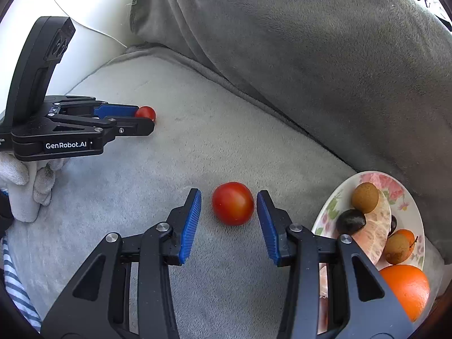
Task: Organize fruits
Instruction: 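Close the left gripper on a cherry tomato while the right gripper closes on another, then lift both cherry tomatoes and carry them over the plate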
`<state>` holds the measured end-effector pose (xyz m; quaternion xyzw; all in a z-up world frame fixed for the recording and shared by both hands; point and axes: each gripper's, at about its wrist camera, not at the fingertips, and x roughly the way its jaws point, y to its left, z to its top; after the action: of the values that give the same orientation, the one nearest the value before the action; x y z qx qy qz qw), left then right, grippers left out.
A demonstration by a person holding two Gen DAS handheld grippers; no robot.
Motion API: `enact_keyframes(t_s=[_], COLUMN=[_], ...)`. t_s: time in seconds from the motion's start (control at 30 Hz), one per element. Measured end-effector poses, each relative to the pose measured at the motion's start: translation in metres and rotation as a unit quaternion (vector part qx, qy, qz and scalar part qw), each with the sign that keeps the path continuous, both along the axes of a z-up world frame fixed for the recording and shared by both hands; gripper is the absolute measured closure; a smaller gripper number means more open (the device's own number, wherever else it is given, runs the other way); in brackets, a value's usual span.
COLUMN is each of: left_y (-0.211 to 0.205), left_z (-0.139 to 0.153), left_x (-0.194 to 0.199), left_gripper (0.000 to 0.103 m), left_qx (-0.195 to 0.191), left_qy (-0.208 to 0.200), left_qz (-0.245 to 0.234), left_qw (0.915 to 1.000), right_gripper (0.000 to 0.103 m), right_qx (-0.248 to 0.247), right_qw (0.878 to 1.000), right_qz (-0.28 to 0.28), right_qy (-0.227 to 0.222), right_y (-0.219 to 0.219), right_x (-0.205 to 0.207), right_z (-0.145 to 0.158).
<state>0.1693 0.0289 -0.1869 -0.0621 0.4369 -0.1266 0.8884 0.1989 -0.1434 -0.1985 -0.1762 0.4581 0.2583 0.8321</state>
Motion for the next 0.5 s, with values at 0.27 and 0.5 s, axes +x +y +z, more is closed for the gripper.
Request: enact_keyframes(t_s=[0.27, 0.5], left_y=[-0.0049, -0.0019], left_z=[-0.0050, -0.0052], left_x=[0.0069, 0.0056], left_gripper=[0.079, 0.079], left_qx=[0.008, 0.010], left_qy=[0.004, 0.000], left_qz=[0.004, 0.005], left_qw=[1.0000, 0.9999], right_gripper=[0.069, 0.069], right_qx=[-0.005, 0.002], right_qw=[1.000, 1.000], right_qz=[-0.002, -0.005], right_qy=[0.002, 0.001], right_y=[-0.0007, -0.0066], right_x=[0.0009, -0.0012], right_z=[-0.0078, -0.0098])
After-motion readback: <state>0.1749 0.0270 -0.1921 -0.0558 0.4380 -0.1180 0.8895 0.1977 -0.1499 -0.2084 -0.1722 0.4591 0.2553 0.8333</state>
